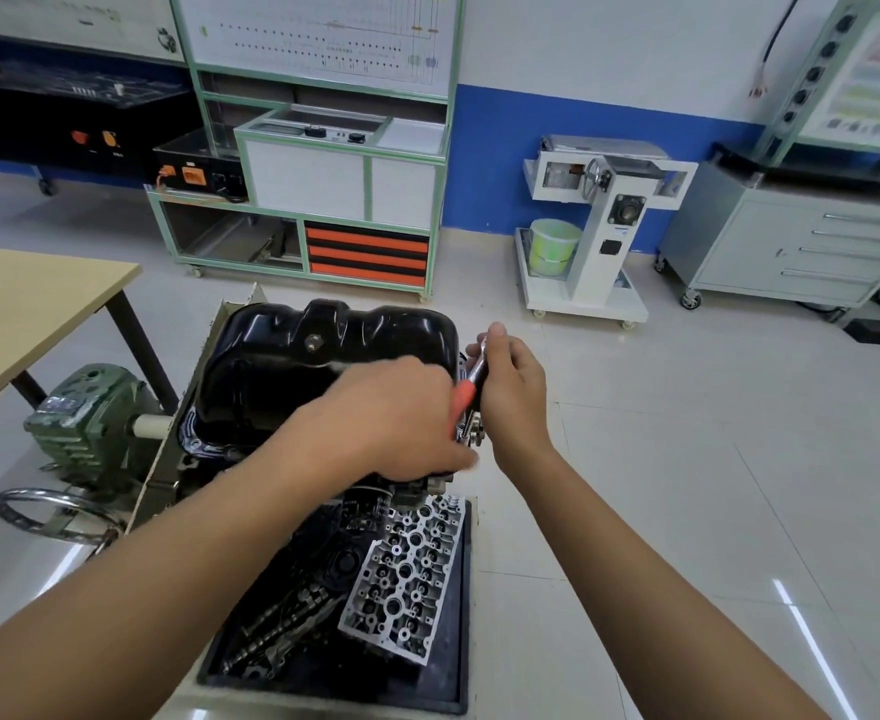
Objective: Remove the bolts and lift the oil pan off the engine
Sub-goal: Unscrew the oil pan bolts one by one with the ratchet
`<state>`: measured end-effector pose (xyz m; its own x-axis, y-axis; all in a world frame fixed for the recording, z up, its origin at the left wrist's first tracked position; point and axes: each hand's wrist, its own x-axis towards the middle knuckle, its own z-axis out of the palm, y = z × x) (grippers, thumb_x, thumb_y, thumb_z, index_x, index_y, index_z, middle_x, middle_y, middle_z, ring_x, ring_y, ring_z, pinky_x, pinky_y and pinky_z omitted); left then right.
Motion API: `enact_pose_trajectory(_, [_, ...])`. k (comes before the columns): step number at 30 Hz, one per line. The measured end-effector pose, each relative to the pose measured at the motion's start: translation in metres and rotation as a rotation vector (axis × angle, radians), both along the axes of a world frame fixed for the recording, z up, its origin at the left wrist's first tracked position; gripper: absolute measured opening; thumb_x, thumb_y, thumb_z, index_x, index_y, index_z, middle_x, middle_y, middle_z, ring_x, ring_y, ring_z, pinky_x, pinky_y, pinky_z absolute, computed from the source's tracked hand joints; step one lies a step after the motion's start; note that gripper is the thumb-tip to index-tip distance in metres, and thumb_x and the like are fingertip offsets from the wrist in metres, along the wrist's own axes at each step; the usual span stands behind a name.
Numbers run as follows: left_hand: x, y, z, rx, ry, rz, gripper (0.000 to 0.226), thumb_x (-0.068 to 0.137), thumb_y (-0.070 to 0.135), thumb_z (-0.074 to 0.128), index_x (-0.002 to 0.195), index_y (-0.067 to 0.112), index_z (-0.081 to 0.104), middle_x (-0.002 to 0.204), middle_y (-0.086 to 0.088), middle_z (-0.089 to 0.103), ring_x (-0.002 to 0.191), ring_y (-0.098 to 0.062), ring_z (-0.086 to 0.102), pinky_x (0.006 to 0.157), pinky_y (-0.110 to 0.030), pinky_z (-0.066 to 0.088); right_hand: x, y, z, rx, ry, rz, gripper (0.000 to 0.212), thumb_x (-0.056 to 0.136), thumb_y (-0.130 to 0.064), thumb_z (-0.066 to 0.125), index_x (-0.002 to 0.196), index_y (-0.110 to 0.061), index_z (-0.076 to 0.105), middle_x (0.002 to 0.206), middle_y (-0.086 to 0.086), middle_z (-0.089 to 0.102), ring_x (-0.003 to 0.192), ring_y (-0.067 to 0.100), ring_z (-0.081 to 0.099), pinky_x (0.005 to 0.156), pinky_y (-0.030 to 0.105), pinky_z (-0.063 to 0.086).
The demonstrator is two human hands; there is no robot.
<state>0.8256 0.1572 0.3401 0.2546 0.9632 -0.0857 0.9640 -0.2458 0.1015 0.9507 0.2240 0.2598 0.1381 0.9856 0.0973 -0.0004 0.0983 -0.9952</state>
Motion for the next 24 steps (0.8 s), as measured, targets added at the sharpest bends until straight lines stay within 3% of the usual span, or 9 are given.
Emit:
enact_pose_trajectory(2, [0.013, -0.011, 0.002, -0.049, 0.002, -0.04, 0.049, 0.079, 0.07, 0.065, 0.061, 0.029, 0.043, 0.06, 0.012, 0.049, 0.054, -0.005, 0.045, 0.05, -0.027, 0.033, -0.003, -0.003, -0.003, 0.02, -0.021, 0.059, 0.041, 0.105, -0.043, 0.042, 0.09, -0.012, 0.064, 0.086, 0.014, 0.064, 0.077, 0.015, 0.059, 0.073, 0.036, 0.05])
enact_pose_trajectory(4, [0.013, -0.008, 0.005, -0.095, 0.031, -0.028, 0.047, 0.079, 0.063, 0.069, 0.061, 0.025, 0.048, 0.059, 0.009, 0.052, 0.054, -0.008, 0.048, 0.049, -0.027, 0.034, -0.002, -0.003, -0.005, 0.021, -0.026, 0.108, 0.037, 0.101, -0.044, 0.04, 0.085, -0.018, 0.062, 0.081, 0.006, 0.059, 0.074, 0.013, 0.056, 0.071, 0.035, 0.046])
enact_pose_trajectory(8, [-0.011, 0.017, 0.01, -0.207, 0.112, 0.043, 0.032, 0.078, 0.046, 0.079, 0.079, 0.021, 0.06, 0.072, 0.004, 0.062, 0.065, -0.015, 0.059, 0.056, -0.03, 0.043, 0.006, 0.005, -0.006, 0.016, -0.02, 0.155, 0.043, 0.096, -0.048, 0.036, 0.069, -0.022, 0.057, 0.07, 0.002, 0.054, 0.066, 0.013, 0.051, 0.065, 0.028, 0.043])
enact_pose_trajectory(11, [-0.026, 0.044, 0.007, -0.077, 0.171, 0.116, 0.02, 0.081, 0.031, 0.078, 0.093, 0.024, 0.064, 0.078, 0.005, 0.056, 0.078, -0.021, 0.06, 0.058, -0.033, 0.039, 0.011, 0.007, -0.006, -0.014, -0.016, 0.25, 0.063, 0.094, -0.063, 0.033, 0.051, -0.024, 0.056, 0.053, -0.002, 0.053, 0.049, 0.01, 0.05, 0.051, 0.021, 0.041])
enact_pose_trajectory(14, [-0.032, 0.076, 0.0, 0.138, 0.107, 0.22, 0.025, 0.086, 0.015, 0.069, 0.109, 0.024, 0.067, 0.09, 0.001, 0.059, 0.085, -0.027, 0.06, 0.065, -0.036, 0.04, 0.014, 0.009, -0.006, -0.001, -0.067, 0.448, 0.073, 0.085, -0.078, 0.036, 0.042, -0.02, 0.05, 0.046, 0.0, 0.047, 0.046, 0.015, 0.044, 0.059, 0.029, 0.037])
enact_pose_trajectory(17, [-0.025, 0.103, -0.007, 0.292, 0.058, 0.169, 0.031, 0.086, 0.007, 0.063, 0.114, 0.02, 0.067, 0.108, -0.006, 0.067, 0.1, -0.032, 0.063, 0.072, -0.038, 0.043, 0.016, 0.012, -0.004, 0.03, -0.135, 0.6, 0.082, 0.08, -0.086, 0.041, 0.041, -0.015, 0.044, 0.043, 0.003, 0.042, 0.046, 0.019, 0.042, 0.061, 0.032, 0.038])
enact_pose_trajectory(20, [-0.014, 0.115, -0.013, 0.361, 0.028, 0.075, 0.032, 0.086, 0.006, 0.062, 0.113, 0.022, 0.068, 0.11, -0.002, 0.068, 0.106, -0.029, 0.062, 0.08, -0.037, 0.041, 0.02, 0.019, 0.003, 0.013, -0.109, 0.642, 0.086, 0.078, -0.085, 0.048, 0.044, -0.006, 0.041, 0.042, 0.006, 0.04, 0.046, 0.022, 0.04, 0.06, 0.032, 0.037])
enact_pose_trajectory(24, [-0.012, 0.098, -0.022, 0.39, -0.048, 0.071, 0.013, 0.088, 0.022, 0.062, 0.1, 0.021, 0.069, 0.099, -0.002, 0.065, 0.099, -0.029, 0.06, 0.074, -0.035, 0.041, 0.024, 0.019, 0.002, 0.016, -0.11, 0.583, 0.077, 0.085, -0.071, 0.051, 0.046, -0.005, 0.048, 0.045, 0.01, 0.045, 0.047, 0.022, 0.045, 0.058, 0.029, 0.04])
